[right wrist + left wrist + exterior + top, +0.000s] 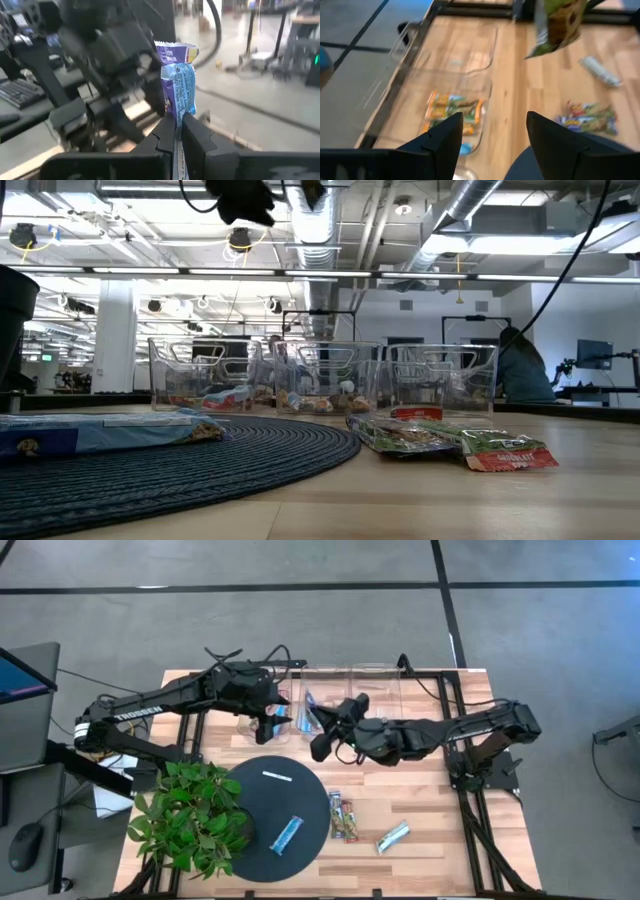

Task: Pick and place Granola Bars by type
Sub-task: Put the blue granola bar into the right transparent bin

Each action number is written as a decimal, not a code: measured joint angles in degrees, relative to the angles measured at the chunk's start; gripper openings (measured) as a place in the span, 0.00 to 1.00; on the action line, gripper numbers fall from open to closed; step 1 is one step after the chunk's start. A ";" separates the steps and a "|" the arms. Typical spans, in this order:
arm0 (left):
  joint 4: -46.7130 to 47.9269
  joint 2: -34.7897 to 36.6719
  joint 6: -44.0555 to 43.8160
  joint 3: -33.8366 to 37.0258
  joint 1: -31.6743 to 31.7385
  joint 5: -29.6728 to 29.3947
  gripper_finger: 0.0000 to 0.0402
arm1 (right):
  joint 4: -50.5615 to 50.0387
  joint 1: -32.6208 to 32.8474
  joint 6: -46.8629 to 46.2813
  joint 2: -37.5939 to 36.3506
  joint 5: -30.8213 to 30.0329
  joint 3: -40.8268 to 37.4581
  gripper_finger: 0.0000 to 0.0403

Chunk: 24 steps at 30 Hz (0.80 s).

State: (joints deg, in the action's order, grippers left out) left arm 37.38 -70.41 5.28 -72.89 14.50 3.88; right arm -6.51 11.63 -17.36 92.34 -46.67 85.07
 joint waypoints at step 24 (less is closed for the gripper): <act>-1.19 0.00 -1.58 0.01 0.00 -0.07 0.54 | -57.63 -3.11 -47.54 -7.21 1.95 -0.60 0.01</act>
State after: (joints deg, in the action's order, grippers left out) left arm 36.20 -70.41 3.70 -72.88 14.50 3.81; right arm -64.14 8.52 -64.90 85.13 -44.72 84.46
